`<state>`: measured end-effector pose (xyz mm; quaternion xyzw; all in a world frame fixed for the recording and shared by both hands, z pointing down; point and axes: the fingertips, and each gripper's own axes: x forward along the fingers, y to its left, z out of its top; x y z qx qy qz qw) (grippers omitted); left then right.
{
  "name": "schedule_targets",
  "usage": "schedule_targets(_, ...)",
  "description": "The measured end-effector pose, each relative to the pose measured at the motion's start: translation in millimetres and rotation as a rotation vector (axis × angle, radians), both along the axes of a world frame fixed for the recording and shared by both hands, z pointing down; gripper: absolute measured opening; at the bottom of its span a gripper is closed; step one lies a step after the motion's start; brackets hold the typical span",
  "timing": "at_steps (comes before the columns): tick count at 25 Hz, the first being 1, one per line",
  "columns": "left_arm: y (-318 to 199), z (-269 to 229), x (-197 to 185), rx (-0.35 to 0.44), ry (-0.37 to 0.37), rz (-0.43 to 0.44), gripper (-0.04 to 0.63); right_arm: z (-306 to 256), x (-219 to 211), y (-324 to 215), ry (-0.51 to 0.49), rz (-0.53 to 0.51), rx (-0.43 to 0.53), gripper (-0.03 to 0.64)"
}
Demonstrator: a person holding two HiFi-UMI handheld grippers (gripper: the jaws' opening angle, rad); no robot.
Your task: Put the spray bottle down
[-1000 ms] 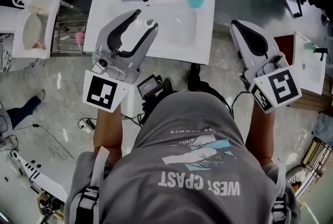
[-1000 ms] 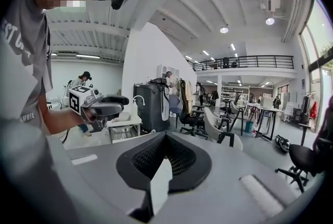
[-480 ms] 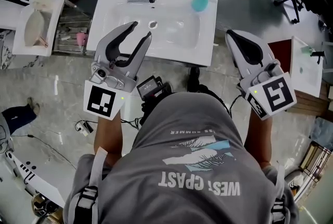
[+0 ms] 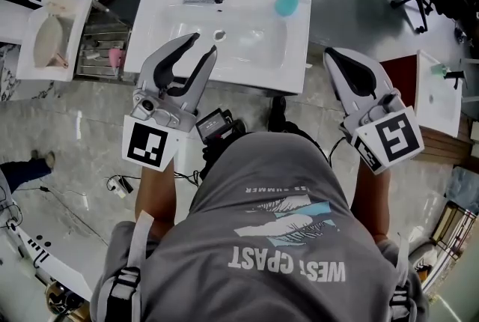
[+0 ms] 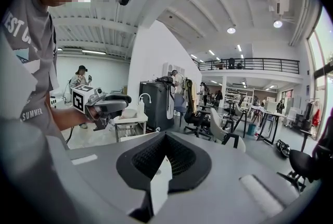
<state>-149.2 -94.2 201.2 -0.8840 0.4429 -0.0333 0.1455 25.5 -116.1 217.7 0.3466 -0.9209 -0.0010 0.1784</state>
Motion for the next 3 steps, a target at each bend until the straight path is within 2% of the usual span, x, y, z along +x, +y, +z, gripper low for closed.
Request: schedule_targets(3, 0.4, 0.5, 0.5, -0.001, -0.002, 0.004, 0.106, 0.1, -0.3, 0.5, 0.003, 0.002, -0.003, 0.0)
